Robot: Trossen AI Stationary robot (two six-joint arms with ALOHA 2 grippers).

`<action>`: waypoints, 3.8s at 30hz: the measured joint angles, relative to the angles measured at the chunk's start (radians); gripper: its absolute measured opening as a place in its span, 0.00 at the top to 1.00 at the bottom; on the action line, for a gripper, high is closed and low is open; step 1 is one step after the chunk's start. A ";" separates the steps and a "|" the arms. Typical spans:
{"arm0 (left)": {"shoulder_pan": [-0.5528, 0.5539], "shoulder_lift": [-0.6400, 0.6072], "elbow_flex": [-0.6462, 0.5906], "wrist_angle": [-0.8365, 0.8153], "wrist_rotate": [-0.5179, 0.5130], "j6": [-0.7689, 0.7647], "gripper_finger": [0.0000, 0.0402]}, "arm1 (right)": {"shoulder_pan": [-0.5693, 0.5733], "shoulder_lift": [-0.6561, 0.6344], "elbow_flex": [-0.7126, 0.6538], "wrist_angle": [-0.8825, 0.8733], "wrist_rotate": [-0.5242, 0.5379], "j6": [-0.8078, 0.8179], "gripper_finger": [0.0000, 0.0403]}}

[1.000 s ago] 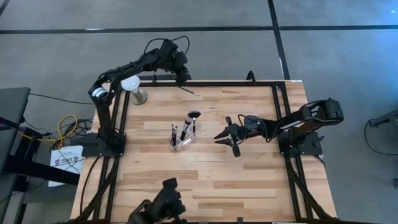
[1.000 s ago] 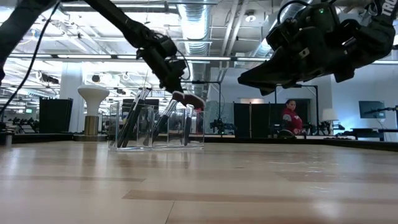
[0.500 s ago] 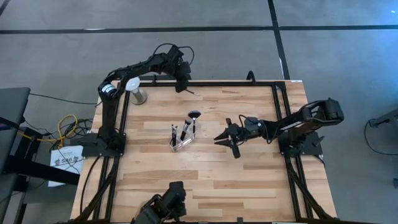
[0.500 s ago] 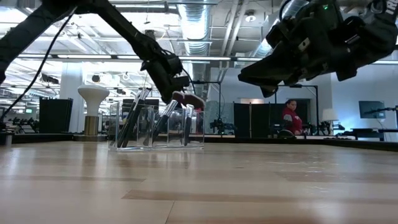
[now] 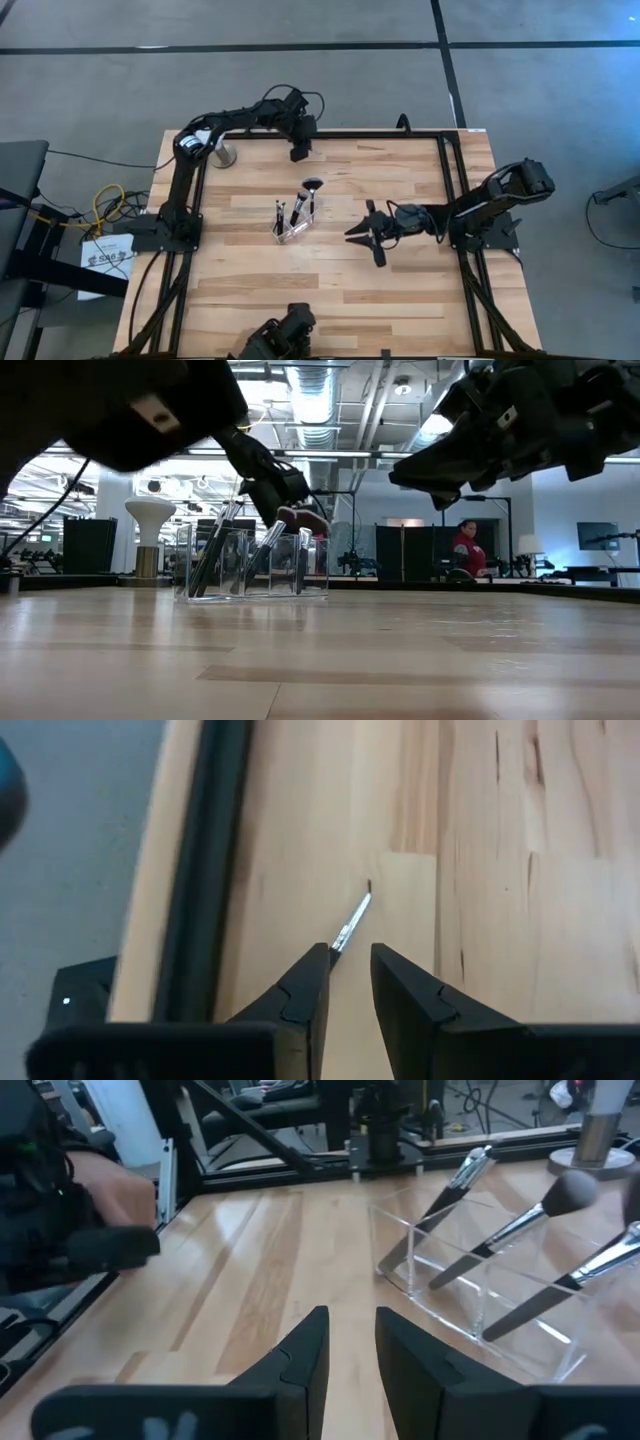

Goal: Put items in baskets/containers
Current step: Put the liner brush into the left section of the transparent organizer

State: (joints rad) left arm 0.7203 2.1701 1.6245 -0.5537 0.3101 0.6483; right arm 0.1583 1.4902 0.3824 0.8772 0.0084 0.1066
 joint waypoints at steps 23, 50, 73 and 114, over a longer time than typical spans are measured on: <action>-0.029 0.016 0.000 0.031 -0.041 -0.055 0.55 | 0.057 0.000 0.000 -0.001 0.001 -0.002 0.81; -0.015 0.020 -0.117 0.135 -0.029 -0.054 0.65 | 0.055 0.000 0.000 0.006 0.000 -0.001 0.81; 0.018 0.012 -0.117 0.201 0.026 -0.053 0.65 | 0.055 0.000 0.000 0.044 0.000 -0.009 0.81; -0.028 0.009 -0.111 0.036 -0.120 -0.211 0.65 | 0.219 0.000 0.065 0.035 0.077 0.025 0.81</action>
State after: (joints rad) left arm 0.6922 2.1790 1.5135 -0.5181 0.1901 0.4377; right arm 0.3769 1.4906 0.4477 0.9124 0.0851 0.1316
